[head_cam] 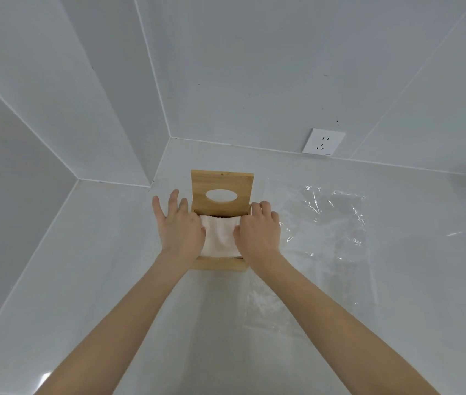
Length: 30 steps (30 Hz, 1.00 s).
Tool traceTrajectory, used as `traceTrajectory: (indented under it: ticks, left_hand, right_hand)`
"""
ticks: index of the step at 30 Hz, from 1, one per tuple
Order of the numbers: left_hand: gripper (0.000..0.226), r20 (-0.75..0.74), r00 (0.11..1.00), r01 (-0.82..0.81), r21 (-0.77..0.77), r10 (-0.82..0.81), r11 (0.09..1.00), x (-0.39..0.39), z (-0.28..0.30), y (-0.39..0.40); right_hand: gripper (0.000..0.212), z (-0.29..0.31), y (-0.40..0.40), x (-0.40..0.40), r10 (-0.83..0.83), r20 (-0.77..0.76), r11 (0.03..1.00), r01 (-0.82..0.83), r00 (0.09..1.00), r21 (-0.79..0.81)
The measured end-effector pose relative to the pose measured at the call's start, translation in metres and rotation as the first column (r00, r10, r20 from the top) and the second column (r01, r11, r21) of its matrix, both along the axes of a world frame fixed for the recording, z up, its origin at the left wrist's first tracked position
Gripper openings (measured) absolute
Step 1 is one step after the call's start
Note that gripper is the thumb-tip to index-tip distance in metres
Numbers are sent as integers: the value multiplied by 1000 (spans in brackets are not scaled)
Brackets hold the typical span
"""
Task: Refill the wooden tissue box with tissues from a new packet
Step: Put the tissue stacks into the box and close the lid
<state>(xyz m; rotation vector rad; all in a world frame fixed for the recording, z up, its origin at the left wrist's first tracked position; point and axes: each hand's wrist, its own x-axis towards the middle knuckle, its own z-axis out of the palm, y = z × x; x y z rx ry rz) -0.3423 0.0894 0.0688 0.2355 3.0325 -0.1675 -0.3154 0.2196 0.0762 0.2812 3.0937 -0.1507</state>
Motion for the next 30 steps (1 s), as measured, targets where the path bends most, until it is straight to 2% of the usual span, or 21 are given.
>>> traceTrajectory:
  ticks: [2,4,7,9,12,14,19,23,26,30]
  left_hand:
    - [24,5,1000,-9,21,9,1000,-1,0,-2]
    - [17,4,1000,-13,66,13,998,1,-1,-3]
    - [12,-57,997,-33,219,46,975,3,-3,-9]
    - [20,-21,998,-43,313,52,949,3,-2,-11]
    - [52,147,989,-38,245,2,969,2,2,-10]
    - [61,205,979,-30,174,-7,984,2,1,-8]
    - [55,227,974,-17,112,-9,994,1,-3,-8]
    - [44,288,957,4,47,-17,999,-3,-7,-4]
    - [39,321,947,10,31,-20,999,-5,-10,-2]
    - [42,356,934,28,13,-31,1000,-7,-11,-3]
  right_hand:
    - [27,-6,2,1,-6,-16,1000,6,1000,-7]
    - [24,-7,4,3,22,-96,1000,-22,995,1]
    - [26,-9,12,3,-16,-186,997,2,983,-79]
    - [23,-9,17,3,5,-192,984,-39,981,-171]
    - [37,-2,19,5,93,97,974,-70,991,-216]
    - [42,-1,17,4,108,205,986,-78,973,-145]
    - [38,-4,12,1,133,301,990,-140,944,0]
    - [39,-8,10,0,138,368,986,-164,920,39]
    - [43,-12,7,0,113,425,986,-155,898,67]
    - [57,-16,5,2,81,467,989,-129,881,72]
